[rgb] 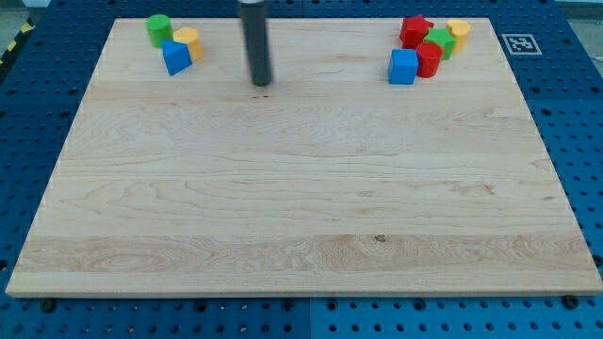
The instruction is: Push your arm to the right of the red circle
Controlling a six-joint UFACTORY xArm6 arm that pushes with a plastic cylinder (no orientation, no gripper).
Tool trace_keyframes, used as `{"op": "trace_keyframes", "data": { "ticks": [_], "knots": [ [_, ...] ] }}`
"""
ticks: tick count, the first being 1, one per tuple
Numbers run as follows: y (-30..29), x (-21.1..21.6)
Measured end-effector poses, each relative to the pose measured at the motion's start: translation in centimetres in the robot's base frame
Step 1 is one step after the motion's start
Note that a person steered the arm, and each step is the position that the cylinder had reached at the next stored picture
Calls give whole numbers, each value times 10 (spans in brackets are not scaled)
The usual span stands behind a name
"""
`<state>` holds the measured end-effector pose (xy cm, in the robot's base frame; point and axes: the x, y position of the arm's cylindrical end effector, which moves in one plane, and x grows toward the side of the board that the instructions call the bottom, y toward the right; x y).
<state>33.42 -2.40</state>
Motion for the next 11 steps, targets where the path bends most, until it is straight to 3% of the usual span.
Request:
{"op": "trace_keyframes", "data": {
  "ticks": [3,4,5,6,9,11],
  "knots": [
    [285,53],
    [348,28],
    [353,-11],
    [346,-17],
    [249,-25],
    [232,-25]
  ]
}}
